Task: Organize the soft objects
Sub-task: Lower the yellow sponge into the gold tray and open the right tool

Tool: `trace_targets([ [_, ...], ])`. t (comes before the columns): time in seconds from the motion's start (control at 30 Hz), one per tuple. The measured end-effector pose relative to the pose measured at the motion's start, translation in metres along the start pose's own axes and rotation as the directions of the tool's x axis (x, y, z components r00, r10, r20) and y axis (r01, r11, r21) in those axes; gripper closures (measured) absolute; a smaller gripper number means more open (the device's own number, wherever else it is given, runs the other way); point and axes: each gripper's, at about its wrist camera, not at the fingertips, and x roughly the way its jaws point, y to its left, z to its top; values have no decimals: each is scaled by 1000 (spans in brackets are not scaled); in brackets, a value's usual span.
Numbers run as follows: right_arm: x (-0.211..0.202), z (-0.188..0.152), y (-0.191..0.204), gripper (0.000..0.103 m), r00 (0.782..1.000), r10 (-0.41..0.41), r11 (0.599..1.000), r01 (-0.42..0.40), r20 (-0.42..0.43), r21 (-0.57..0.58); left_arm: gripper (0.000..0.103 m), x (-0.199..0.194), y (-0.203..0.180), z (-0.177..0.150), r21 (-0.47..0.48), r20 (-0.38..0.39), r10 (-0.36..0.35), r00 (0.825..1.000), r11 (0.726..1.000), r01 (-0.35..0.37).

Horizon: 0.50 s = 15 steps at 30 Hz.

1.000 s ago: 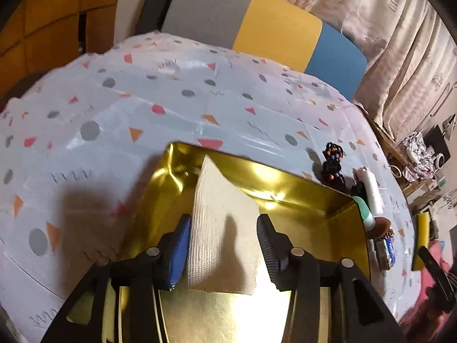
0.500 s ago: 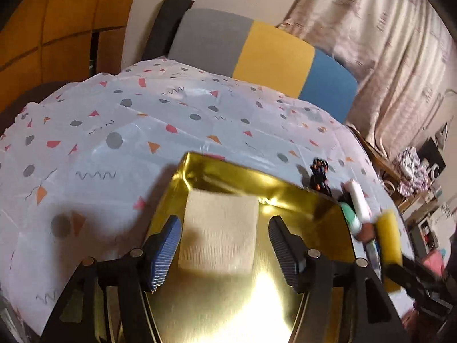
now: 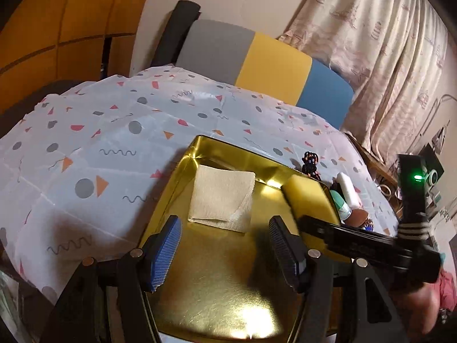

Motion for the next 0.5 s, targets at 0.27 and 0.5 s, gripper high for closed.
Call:
trace_targets([
  [0.27, 38, 21, 7, 31, 996, -83, 992, 84, -18, 94, 39, 0, 9, -5, -54, -24, -1, 1000, 999, -1],
  [0.5, 44, 28, 12, 13, 999, -41, 994, 39, 18, 106, 39, 2, 4, -9, -40, -37, -23, 999, 999, 22],
])
